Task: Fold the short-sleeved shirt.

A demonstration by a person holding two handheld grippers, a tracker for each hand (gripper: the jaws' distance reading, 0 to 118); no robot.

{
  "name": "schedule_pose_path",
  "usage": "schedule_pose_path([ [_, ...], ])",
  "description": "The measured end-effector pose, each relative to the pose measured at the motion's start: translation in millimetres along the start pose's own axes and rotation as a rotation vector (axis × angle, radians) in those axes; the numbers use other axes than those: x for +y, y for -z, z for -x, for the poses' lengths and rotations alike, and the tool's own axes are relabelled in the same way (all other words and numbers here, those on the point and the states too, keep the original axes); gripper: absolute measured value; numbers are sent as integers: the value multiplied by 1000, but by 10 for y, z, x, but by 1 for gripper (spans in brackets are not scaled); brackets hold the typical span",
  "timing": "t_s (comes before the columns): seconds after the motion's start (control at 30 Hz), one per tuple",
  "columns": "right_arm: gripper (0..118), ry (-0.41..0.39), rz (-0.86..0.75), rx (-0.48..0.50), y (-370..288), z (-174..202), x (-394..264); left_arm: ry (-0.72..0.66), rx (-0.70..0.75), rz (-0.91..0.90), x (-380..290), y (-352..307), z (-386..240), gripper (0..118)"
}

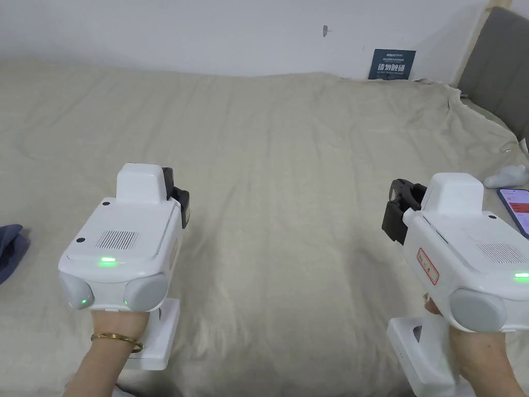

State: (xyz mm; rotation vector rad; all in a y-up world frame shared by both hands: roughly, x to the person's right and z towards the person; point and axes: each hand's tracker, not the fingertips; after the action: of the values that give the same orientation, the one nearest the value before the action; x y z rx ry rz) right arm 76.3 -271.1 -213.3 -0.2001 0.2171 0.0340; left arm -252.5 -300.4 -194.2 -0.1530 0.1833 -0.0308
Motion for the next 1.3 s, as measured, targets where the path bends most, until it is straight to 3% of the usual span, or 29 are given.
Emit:
schedule_pose_path([
  [1.3, 0, -2, 0, 4, 24, -31, -14, 5, -6, 7, -19, -8, -50, 0],
])
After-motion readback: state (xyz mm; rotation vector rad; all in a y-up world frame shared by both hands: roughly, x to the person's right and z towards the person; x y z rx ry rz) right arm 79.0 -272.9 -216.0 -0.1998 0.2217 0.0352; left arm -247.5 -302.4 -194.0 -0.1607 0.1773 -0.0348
